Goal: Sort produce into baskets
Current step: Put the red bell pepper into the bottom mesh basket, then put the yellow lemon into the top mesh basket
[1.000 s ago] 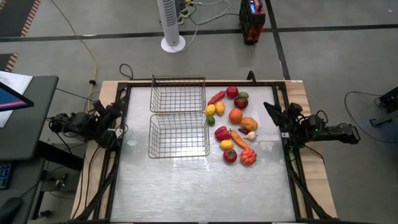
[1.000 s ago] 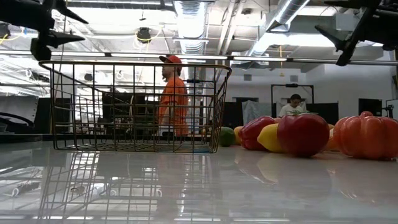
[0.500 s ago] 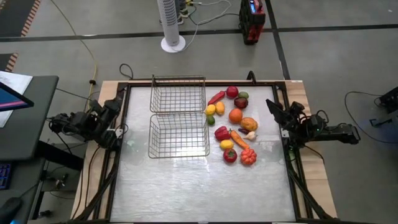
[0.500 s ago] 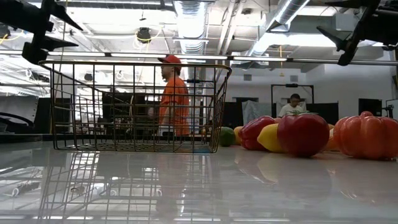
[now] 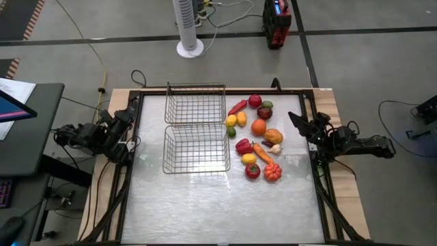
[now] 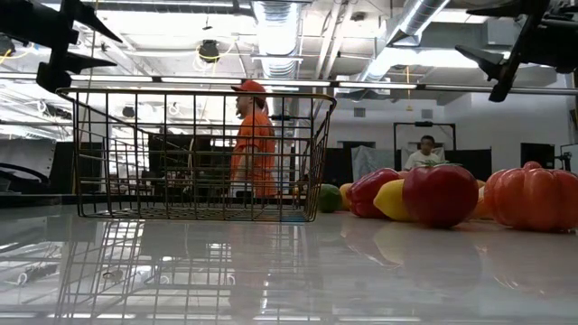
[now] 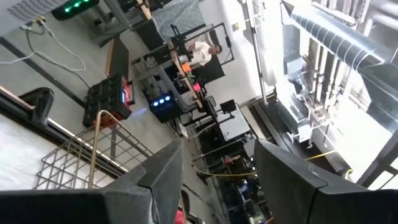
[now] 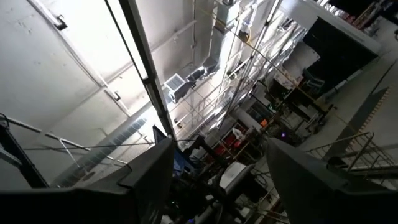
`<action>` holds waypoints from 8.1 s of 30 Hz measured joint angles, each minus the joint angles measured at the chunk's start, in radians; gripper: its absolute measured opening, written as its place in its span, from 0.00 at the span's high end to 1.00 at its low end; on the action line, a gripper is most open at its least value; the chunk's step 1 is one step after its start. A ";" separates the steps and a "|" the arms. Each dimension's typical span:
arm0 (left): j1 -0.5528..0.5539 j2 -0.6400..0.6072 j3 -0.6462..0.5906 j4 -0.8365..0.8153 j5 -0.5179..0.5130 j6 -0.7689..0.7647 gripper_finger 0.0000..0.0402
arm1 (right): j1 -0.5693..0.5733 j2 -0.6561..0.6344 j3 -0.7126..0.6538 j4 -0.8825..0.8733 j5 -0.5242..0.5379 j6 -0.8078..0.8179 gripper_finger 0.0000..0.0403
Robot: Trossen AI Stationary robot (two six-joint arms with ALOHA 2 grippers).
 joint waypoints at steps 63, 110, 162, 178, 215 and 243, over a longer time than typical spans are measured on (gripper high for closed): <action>0.002 0.589 0.682 -0.418 0.468 0.259 0.55 | -0.151 1.373 0.908 -1.056 -0.472 -0.524 0.02; 0.002 0.576 0.681 -0.477 0.446 0.237 0.55 | -0.171 1.367 0.990 -0.985 -0.516 -0.452 0.21; 0.002 0.576 0.681 -0.476 0.472 0.201 0.55 | 0.017 1.469 1.149 -1.158 -0.465 -0.398 0.13; 0.002 0.577 0.681 -0.478 0.470 0.201 0.55 | 0.100 1.472 0.907 -1.093 -0.435 -0.202 0.20; 0.002 0.577 0.681 -0.502 0.467 0.207 0.55 | -0.011 1.474 0.797 -0.900 -0.472 -0.219 0.45; 0.002 0.579 0.681 -0.504 0.403 0.164 0.55 | -0.284 1.477 1.077 -0.785 -0.305 -0.303 0.44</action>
